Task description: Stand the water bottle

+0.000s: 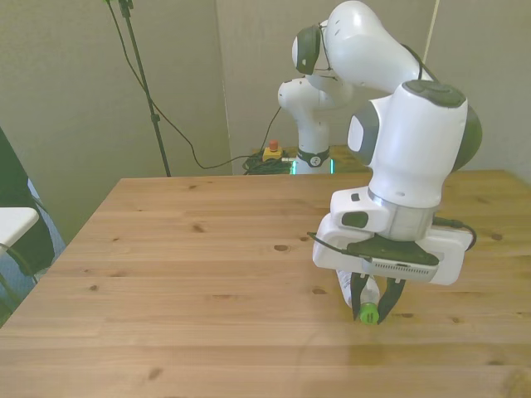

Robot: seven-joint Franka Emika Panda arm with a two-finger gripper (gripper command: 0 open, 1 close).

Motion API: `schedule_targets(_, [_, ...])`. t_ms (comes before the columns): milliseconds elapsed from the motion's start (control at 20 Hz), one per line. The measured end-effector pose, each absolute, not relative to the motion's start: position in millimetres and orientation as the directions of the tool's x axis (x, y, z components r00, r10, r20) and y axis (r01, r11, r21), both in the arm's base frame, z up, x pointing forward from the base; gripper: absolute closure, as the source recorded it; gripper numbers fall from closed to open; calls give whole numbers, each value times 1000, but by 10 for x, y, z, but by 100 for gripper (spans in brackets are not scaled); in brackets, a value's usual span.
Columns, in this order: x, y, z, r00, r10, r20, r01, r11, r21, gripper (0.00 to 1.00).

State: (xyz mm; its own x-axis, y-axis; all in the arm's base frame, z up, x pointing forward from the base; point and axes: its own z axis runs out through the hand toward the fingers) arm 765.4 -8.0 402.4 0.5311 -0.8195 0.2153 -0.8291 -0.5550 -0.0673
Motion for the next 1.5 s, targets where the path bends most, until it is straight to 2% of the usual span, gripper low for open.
schedule_targets(350, [7527, 68, 4778, 363, -846, 389, -854, -469, -223, 100])
schedule_targets(650, [7099, 179, 5098, 130, -825, 550, -848, -380, -369, 100])
schedule_targets(700, [7009, 191, 5105, 105, -813, 572, -842, -379, -384, 100])
schedule_targets(750, [6701, 345, 5030, 112, -807, 580, -841, -388, -377, 100])
schedule_targets(950, [6478, 320, 4953, 68, -792, 606, -827, -385, -410, 100])
schedule_targets(1150, [6432, 234, 4964, -30, -784, 620, -781, -369, -505, 100])
schedule_targets(1500, [6509, 266, 4664, -101, -787, 608, -694, -382, -610, 100])
